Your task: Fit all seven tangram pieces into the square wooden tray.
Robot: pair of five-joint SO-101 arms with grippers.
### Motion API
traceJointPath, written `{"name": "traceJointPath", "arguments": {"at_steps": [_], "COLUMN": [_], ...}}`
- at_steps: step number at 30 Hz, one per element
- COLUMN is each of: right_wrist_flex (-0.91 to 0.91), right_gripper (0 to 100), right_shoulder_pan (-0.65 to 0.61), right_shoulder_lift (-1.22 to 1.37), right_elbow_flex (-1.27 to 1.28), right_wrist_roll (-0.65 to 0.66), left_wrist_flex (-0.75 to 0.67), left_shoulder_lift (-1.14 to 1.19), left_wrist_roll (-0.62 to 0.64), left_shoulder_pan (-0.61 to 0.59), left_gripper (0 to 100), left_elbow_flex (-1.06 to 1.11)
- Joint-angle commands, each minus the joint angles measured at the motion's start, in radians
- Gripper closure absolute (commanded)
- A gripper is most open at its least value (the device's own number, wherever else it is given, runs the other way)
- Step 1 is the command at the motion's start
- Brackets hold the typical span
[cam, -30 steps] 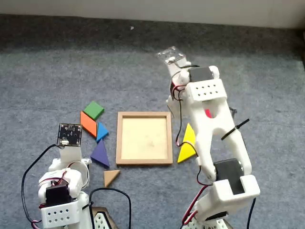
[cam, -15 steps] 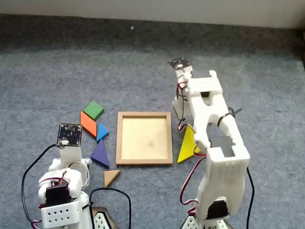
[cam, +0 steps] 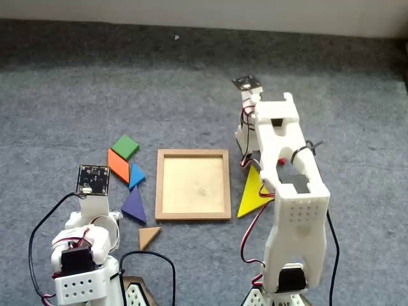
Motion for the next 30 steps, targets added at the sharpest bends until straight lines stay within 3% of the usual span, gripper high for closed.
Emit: {"name": "traceJointPath", "arguments": {"at_steps": [1, 26, 30], "right_wrist_flex": [-0.019, -0.048, -0.048], "right_gripper": [64.9, 65.1, 72.6], "right_shoulder_pan": [0.012, 0.018, 0.018], "right_shoulder_lift": [0.012, 0.028, 0.03], "right_elbow_flex": [-0.085, -0.127, -0.125], "right_wrist_roll": [-0.008, -0.078, -0.078], "left_wrist_flex": [-0.014, -0.014, -0.014], "left_shoulder_lift": [-0.03, -0.03, -0.03], "left_wrist_roll": [0.006, 0.006, 0.006], "left_shoulder_pan": [-0.016, -0.016, -0.016], "left_gripper": [87, 87, 87], "left_elbow_flex": [0.019, 0.019, 0.019]}}
